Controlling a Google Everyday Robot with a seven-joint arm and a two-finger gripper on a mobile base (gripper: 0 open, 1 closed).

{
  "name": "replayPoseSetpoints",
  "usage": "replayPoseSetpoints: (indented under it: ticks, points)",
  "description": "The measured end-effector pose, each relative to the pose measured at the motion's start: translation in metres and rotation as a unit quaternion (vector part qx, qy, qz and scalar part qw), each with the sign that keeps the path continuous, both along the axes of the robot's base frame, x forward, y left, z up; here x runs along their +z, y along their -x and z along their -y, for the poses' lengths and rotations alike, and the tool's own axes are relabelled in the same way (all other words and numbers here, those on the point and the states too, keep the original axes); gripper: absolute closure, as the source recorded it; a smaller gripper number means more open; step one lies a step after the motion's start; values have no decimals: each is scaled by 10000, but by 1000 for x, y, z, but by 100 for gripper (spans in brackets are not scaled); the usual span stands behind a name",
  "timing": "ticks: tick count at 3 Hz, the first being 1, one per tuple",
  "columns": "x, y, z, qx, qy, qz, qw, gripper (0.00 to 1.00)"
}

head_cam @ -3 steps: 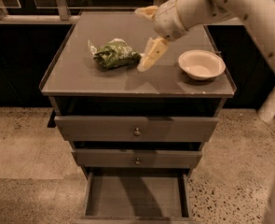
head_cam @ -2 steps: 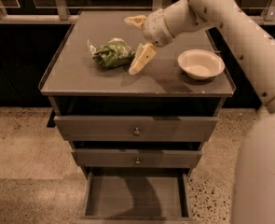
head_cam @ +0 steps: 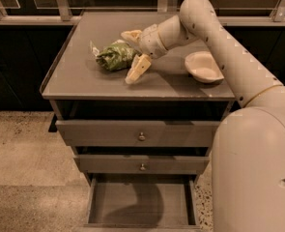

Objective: Place green jalapeno chip bag into bottom drawer

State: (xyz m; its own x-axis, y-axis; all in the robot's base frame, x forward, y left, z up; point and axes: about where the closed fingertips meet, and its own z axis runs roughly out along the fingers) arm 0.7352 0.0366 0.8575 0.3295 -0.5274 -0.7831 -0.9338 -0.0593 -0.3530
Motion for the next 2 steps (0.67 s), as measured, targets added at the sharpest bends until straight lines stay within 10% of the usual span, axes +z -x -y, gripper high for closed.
replayPoseSetpoints:
  ticks: [2]
  points:
    - [-1,-1,0,1,-3,-7,10000,42]
